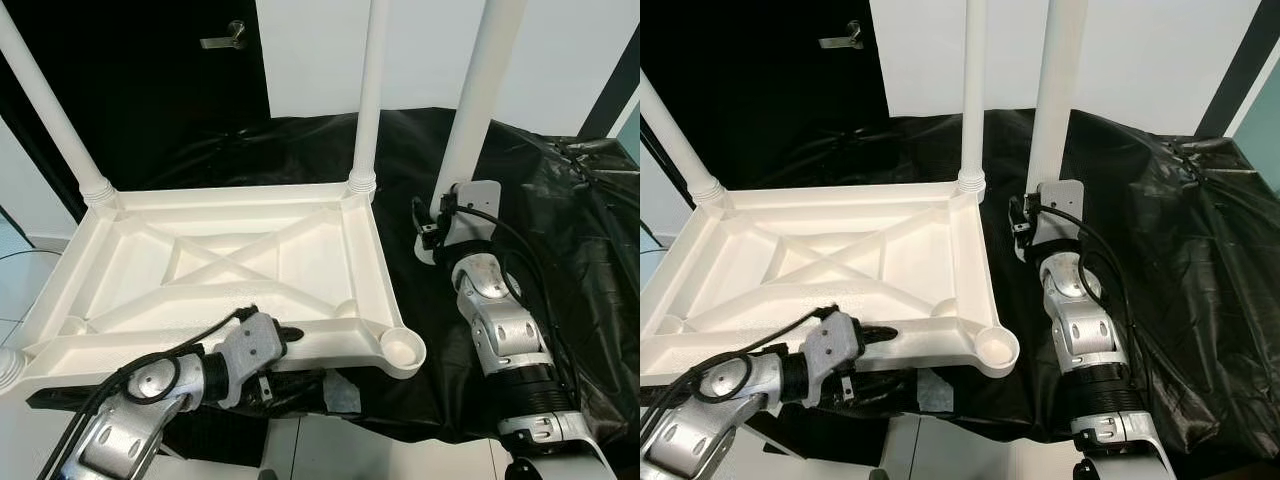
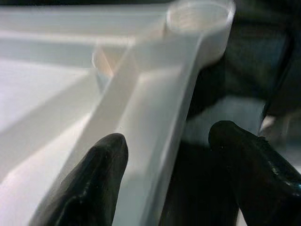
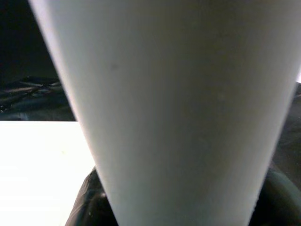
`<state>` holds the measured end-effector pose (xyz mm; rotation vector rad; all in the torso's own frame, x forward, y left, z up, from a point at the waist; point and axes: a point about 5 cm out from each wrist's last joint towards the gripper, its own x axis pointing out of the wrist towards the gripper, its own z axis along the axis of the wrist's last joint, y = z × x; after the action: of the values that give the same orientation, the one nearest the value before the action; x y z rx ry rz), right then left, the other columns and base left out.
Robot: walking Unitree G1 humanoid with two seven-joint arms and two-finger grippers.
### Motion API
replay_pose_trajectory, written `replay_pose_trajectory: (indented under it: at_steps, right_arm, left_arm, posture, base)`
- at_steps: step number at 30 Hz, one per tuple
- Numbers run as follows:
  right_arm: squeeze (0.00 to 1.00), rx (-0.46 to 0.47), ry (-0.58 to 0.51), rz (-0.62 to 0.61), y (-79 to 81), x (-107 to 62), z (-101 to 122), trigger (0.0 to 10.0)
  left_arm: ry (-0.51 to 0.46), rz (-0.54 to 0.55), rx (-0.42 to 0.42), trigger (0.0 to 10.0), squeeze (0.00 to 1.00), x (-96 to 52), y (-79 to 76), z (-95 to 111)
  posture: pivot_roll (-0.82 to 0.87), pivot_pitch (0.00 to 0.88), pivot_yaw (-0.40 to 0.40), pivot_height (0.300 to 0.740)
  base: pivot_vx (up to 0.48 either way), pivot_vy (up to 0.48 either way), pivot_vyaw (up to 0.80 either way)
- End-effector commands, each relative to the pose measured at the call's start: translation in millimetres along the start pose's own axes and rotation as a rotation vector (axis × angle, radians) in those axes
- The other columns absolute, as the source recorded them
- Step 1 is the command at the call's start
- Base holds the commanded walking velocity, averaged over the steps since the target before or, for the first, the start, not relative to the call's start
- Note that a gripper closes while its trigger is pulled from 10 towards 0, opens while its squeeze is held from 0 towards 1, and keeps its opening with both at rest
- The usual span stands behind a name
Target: Building children table
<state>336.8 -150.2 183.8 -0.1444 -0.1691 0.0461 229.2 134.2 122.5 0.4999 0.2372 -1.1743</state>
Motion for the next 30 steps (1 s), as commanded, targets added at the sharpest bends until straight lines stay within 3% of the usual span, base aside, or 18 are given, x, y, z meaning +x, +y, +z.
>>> replay_pose_trajectory:
  at_steps: [1, 3, 4, 6, 7, 8, 9, 10, 11, 16, 17, 21, 23, 25, 26, 27, 28, 30]
  right_arm:
    - [0.0, 0.001, -0.028, -0.009, -0.5, 1.2, 5, 10.0]
    - [0.0, 0.001, -0.028, -0.009, -0.4, 1.3, 5, 10.0]
    - [0.0, -0.001, -0.028, -0.012, -0.9, 0.7, 5, 10.0]
    - [0.0, -0.002, -0.028, -0.017, -1.6, -0.1, 5, 10.0]
    - [0.0, -0.003, -0.029, -0.02, -1.8, -0.2, 4, 10.0]
    - [0.0, -0.003, -0.029, -0.02, -1.8, -0.2, 4, 10.0]
    - [0.0, -0.003, -0.029, -0.022, -1.6, -0.2, 4, 10.0]
    - [0.0, -0.003, -0.03, -0.022, -0.9, -0.3, 4, 10.0]
    - [0.0, -0.002, -0.031, -0.022, -0.1, -0.3, 4, 10.0]
    - [0.0, 0.001, -0.031, -0.018, 2.7, -0.2, 3, 10.0]
    - [0.0, 0.001, -0.03, -0.016, 3.5, -0.2, 3, 10.0]
    - [0.0, 0.001, -0.03, -0.015, 4.5, -0.2, 3, 10.0]
    - [0.0, 0.002, -0.031, -0.014, 5.0, -0.3, 3, 10.0]
    - [0.0, 0.003, -0.032, -0.012, 5.5, -0.5, 3, 10.0]
    - [0.0, 0.006, -0.033, -0.005, 7.2, -1.0, 3, 10.0]
    - [0.0, 0.009, -0.034, 0.001, 8.4, -1.6, 3, 10.0]
    - [0.0, 0.013, -0.036, 0.011, 10.3, -2.6, 4, 10.0]
    - [0.0, 0.018, -0.039, 0.02, 12.0, -3.5, 4, 10.0]
  left_arm:
    - [0.023, -0.056, 0.023, 10.0, 0.0, 0.4, -2.9, -2]
    - [0.024, -0.056, 0.024, 10.0, 0.0, 0.3, -2.9, -2]
    - [0.031, -0.022, 0.02, 0.0, 0.0, 2.5, 2.5, -1]
    - [0.041, 0.02, 0.017, 0.0, 0.0, 5.3, 9.1, 0]
    - [0.056, 0.03, 0.013, 1.1, 0.0, 5.8, 11.2, -1]
    - [0.056, 0.03, 0.013, 1.1, 0.0, 5.8, 11.2, -1]
    - [0.071, 0.033, 0.031, 8.7, 0.0, 5.4, 13.5, -1]
    - [0.079, 0.042, 0.055, 8.4, 0.0, 4.7, 16.6, 0]
    - [0.08, 0.039, 0.057, 0.0, 0.0, 3.8, 18.8, 2]
    - [0.093, 0.041, 0.099, 0.0, 0.0, 2.1, 24.8, 5]
    - [0.1, 0.042, 0.108, 3.9, 0.0, 1.9, 25.7, 5]
    - [0.115, 0.04, 0.132, 3.5, 0.0, 2.3, 27.1, 5]
    - [0.123, 0.032, 0.143, 8.6, 0.0, 3.9, 27.3, 6]
    - [0.126, 0.029, 0.147, 8.8, 0.0, 5.0, 27.1, 6]
    - [0.126, 0.026, 0.151, 6.2, 0.0, 8.4, 26.5, 6]
    - [0.125, 0.024, 0.154, 6.2, 0.0, 10.7, 26.0, 7]
    - [0.12, 0.011, 0.151, 0.0, 0.0, 14.1, 24.2, 8]
    - [0.114, -0.005, 0.145, 0.0, 0.0, 17.3, 22.3, 9]
  posture:
    - [0.08, 0.0, 0.019, 0.74]
    - [0.08, 0.0, 0.02, 0.74]
    - [0.07, 0.0, 0.032, 0.74]
    - [0.07, 0.0, 0.032, 0.74]
    - [0.07, 0.0, 0.035, 0.74]
    - [0.07, 0.0, 0.035, 0.74]
    - [0.06, 0.0, 0.038, 0.74]
    - [0.06, 0.0, 0.039, 0.74]
    - [0.06, 0.0, 0.041, 0.74]
    - [0.06, 0.0, 0.043, 0.74]
    - [0.06, 0.0, 0.044, 0.74]
    - [0.06, 0.0, 0.046, 0.74]
    - [0.06, 0.0, 0.048, 0.74]
    - [0.06, 0.0, 0.047, 0.74]
    - [0.06, 0.0, 0.048, 0.74]
    - [0.06, 0.0, 0.049, 0.74]
    - [0.06, 0.0, 0.051, 0.74]
    - [0.06, 0.0, 0.051, 0.74]
  base:
    - [0.0, 0.0, 0.0]
    - [0.0, 0.0, 0.0]
    - [0.0, 0.0, 0.0]
    - [0.0, 0.0, 0.0]
    - [0.0, 0.0, 0.0]
    - [0.0, 0.0, 0.0]
    - [0.0, 0.0, 0.0]
    - [0.0, 0.0, 0.0]
    - [0.0, 0.0, 0.0]
    - [0.0, 0.0, 0.0]
    - [0.0, 0.0, 0.0]
    - [0.0, 0.0, 0.0]
    - [0.0, 0.0, 0.0]
    - [0.0, 0.0, 0.0]
    - [0.0, 0.0, 0.0]
    - [0.0, 0.0, 0.0]
    - [0.0, 0.0, 0.0]
    - [0.0, 0.0, 0.0]
